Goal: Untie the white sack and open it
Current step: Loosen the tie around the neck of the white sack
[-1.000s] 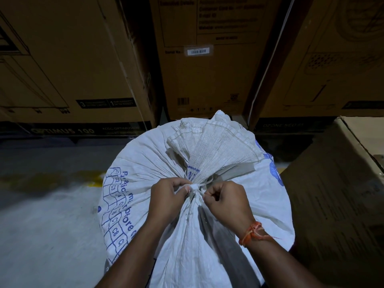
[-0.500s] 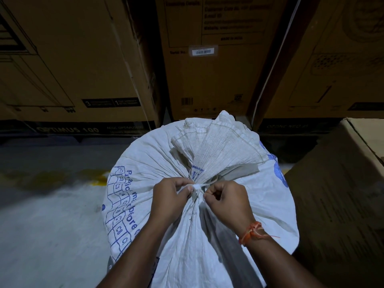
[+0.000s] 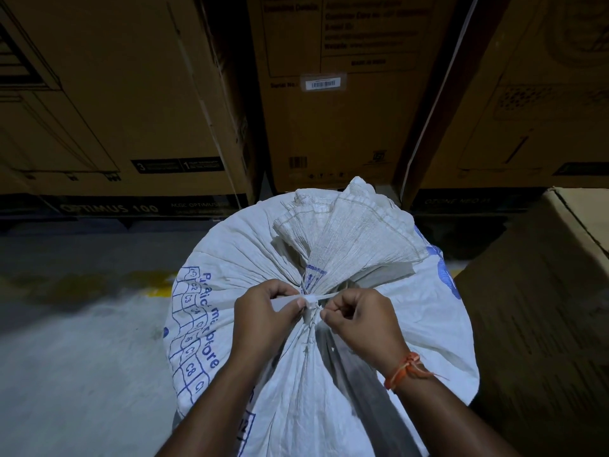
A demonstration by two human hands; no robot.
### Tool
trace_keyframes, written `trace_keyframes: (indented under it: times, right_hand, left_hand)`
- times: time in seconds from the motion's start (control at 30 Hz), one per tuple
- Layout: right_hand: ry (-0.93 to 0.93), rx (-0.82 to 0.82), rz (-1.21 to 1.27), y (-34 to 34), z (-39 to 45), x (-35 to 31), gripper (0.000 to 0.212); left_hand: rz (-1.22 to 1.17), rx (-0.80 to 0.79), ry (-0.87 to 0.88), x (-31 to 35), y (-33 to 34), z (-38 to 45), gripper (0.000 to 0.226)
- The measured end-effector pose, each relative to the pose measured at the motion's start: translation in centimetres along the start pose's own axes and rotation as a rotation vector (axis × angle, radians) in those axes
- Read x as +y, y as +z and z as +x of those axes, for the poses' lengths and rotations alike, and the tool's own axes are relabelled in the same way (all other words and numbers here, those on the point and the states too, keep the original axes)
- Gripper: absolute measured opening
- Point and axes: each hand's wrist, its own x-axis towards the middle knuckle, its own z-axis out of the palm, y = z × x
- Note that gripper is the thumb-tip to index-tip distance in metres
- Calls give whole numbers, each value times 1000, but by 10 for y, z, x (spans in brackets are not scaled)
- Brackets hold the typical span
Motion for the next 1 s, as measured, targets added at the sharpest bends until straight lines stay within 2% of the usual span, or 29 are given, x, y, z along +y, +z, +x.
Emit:
trace_keyframes:
  times: [0.23,0.4,0.6,0.8,0.9,1.0]
  right_hand:
    - [18,-12,47,3,0,-4,12]
    - [-2,-11,30,-1,-1,1,15]
    - [76,36,55,8,3,8,19]
    - [319,109,370,8,9,18,7]
    - [421,114,564,13,9,18,18]
    - [444,131,556,18,7,16,19]
  left_hand:
    - [-5,2,-9,-1,-3,-2,11]
    - [-2,-9,-34,-3,-4,-1,13]
    - [16,-53,-27,-3,0,-3,14]
    - [-67,-184,-77,-1,-2,-6,10]
    - [-73,-254,-77,2,-4,-8,9]
    - [-110,-299,-84,4,-7,-12,10]
